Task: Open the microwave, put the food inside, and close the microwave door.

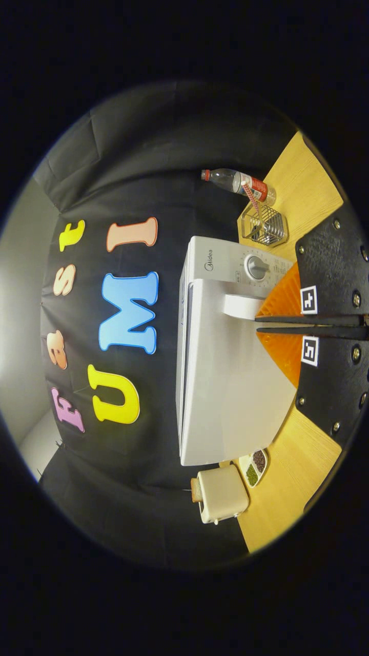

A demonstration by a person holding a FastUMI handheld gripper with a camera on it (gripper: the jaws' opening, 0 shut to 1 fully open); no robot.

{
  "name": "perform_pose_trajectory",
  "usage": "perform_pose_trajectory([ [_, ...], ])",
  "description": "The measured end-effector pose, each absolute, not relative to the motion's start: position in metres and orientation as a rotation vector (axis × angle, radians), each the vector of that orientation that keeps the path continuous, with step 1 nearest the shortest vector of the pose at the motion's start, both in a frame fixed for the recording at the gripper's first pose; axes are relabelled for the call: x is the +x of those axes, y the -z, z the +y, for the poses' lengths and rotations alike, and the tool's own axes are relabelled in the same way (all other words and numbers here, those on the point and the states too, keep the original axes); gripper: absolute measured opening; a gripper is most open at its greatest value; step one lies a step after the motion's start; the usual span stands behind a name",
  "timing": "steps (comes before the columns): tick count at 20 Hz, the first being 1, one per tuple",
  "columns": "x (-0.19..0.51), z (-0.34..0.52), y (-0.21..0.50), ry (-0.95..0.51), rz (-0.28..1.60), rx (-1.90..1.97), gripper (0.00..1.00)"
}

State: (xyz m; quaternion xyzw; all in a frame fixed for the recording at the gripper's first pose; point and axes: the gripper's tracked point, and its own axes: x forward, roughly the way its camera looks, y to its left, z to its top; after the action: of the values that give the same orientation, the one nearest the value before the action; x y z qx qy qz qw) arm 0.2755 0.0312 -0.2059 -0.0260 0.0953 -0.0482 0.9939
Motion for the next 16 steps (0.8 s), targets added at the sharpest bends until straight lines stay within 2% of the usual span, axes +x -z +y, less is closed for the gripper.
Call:
perform_pose_trajectory([
  [16, 0.357, 0.026, 0.216, 0.152, 0.202, -0.035, 0.02],
])
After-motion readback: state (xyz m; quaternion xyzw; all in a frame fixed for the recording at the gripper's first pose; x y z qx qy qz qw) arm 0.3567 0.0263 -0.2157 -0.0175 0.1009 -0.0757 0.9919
